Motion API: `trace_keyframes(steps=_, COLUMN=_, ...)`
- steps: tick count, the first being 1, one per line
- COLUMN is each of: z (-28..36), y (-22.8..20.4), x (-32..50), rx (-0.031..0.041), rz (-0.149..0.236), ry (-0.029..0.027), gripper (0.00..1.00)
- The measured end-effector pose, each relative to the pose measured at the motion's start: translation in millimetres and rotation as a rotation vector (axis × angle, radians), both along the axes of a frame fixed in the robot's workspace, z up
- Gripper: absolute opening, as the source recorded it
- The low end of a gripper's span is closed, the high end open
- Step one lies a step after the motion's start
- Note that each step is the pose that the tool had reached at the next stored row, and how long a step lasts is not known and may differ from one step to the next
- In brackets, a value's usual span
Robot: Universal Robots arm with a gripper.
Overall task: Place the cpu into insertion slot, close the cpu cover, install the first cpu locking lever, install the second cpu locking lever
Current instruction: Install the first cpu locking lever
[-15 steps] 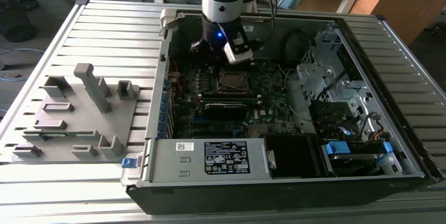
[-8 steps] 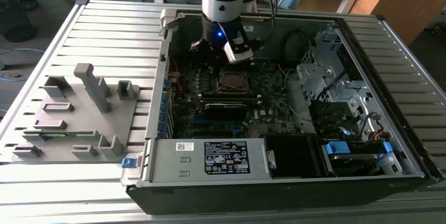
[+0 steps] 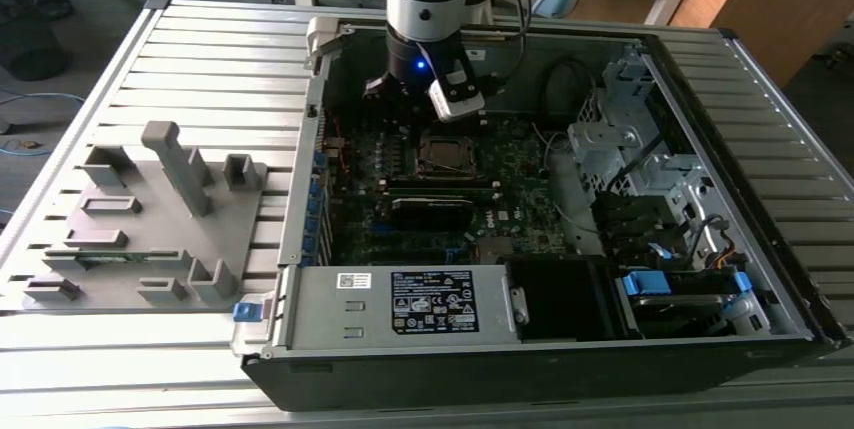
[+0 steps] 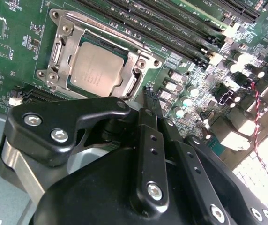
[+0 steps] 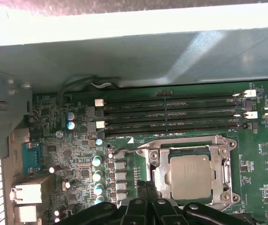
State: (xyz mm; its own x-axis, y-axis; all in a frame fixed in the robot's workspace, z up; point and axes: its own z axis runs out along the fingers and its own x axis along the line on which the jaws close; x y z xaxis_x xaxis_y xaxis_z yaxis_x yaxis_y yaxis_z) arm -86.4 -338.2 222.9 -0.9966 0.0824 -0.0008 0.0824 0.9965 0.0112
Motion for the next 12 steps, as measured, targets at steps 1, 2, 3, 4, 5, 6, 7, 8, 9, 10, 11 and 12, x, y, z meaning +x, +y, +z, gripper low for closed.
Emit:
trace_keyframes(steps=1, z=0.0, y=0.0, x=0.0, rx=0.0033, rz=0.000, ry=-0.0001, gripper=0.11)
trace_keyframes(steps=2, z=-0.1, y=0.0, x=0.0, rx=0.0074, rz=0.000, ry=-0.0001, gripper=0.11)
trace_keyframes(steps=3, z=-0.1, y=0.0, x=0.0, rx=0.0124, rz=0.000, ry=-0.0001, gripper=0.11)
trace_keyframes(steps=4, z=-0.1, y=0.0, x=0.0, rx=0.0178, rz=0.000, ry=-0.0002, gripper=0.11)
trace_keyframes(steps=5, z=-0.1, y=0.0, x=0.0, rx=0.0221, rz=0.000, ry=-0.0001, gripper=0.11)
trace_keyframes(steps=6, z=-0.1, y=0.0, x=0.0, rx=0.0265, rz=0.000, ry=-0.0002, gripper=0.11)
trace_keyframes(steps=7, z=-0.1, y=0.1, x=0.1, rx=0.0319, rz=0.000, ry=-0.0002, gripper=0.11)
trace_keyframes(steps=8, z=-0.1, y=0.0, x=0.0, rx=0.0382, rz=0.000, ry=-0.0002, gripper=0.11)
trace_keyframes(steps=9, z=-0.1, y=0.0, x=0.0, rx=0.0448, rz=0.000, ry=-0.0001, gripper=0.11)
trace_keyframes(steps=10, z=-0.1, y=0.1, x=0.0, rx=0.0483, rz=0.000, ry=-0.0001, gripper=0.11)
trace_keyframes(steps=11, z=-0.1, y=0.1, x=0.0, rx=0.0493, rz=0.000, ry=-0.0002, gripper=0.11)
trace_keyframes(steps=12, z=-0.1, y=0.1, x=0.0, rx=0.0498, rz=0.000, ry=-0.0002, gripper=0.11)
